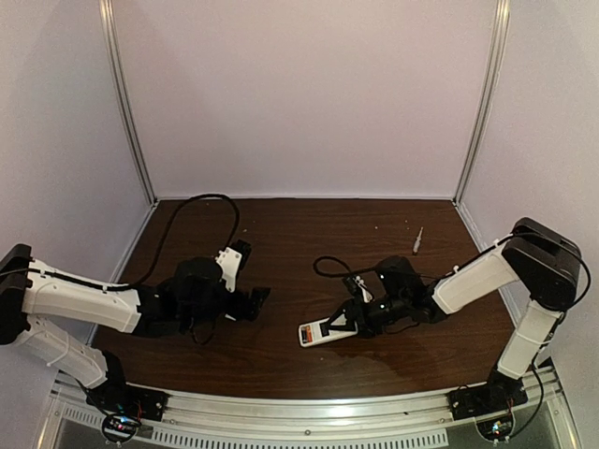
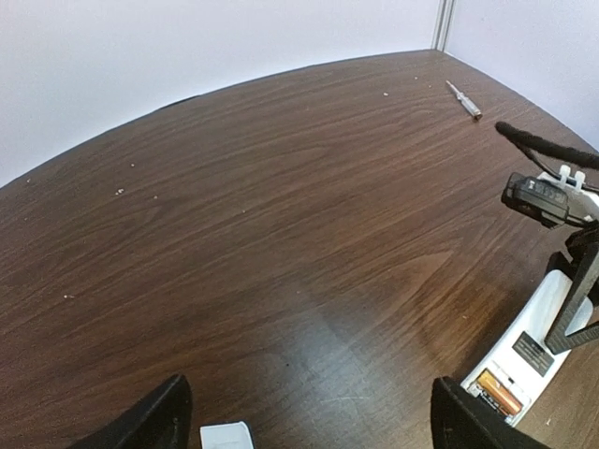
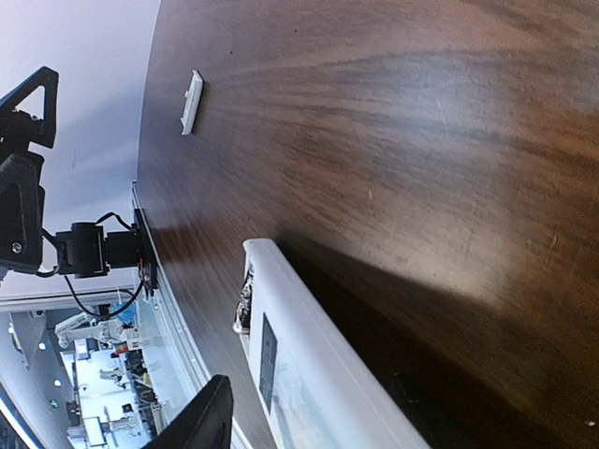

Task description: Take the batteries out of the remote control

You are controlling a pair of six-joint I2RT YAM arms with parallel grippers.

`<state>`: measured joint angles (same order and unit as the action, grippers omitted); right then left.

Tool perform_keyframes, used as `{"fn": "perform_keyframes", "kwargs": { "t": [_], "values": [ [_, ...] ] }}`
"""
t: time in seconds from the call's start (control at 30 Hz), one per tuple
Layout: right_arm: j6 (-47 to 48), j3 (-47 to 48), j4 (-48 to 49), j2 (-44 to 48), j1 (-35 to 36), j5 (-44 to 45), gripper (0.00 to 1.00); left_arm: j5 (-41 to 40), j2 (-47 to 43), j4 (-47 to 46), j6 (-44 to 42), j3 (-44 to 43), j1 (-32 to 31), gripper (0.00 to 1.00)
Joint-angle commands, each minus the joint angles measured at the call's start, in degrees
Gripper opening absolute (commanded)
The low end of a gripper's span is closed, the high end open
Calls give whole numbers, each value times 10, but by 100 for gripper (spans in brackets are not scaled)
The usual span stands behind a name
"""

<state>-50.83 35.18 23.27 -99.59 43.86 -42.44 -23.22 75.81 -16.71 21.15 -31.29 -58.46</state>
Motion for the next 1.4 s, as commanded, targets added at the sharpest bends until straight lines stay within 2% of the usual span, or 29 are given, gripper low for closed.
{"fn": "perform_keyframes", "kwargs": {
  "t": [0.0,0.13,0.27,0.47,0.8,0.93,1.03,1.17,1.37],
  "values": [
    [53,18,-112,14,-7,74,61,-9,8,-23,-10,-4,-1,90],
    [83,30,-181,39,-7,134,92,-16,9,-21,-11,-4,0,90],
    [100,34,-221,56,-8,177,99,-17,7,-24,-12,-2,-1,90],
    [114,29,-256,77,-8,222,100,-20,4,-23,-14,-1,0,90],
    [140,40,-364,164,-8,324,100,-24,1,-24,-18,1,-1,90],
    [158,59,-412,201,-8,399,100,-14,8,-28,-20,-2,-1,90],
    [170,76,-438,222,-9,491,100,10,25,-43,-24,-6,-1,90],
    [167,108,-473,218,-18,566,99,20,44,-37,-25,-24,-1,90],
    [133,163,-487,189,-70,595,94,40,35,-37,-23,-27,-1,90]
  ]
}}
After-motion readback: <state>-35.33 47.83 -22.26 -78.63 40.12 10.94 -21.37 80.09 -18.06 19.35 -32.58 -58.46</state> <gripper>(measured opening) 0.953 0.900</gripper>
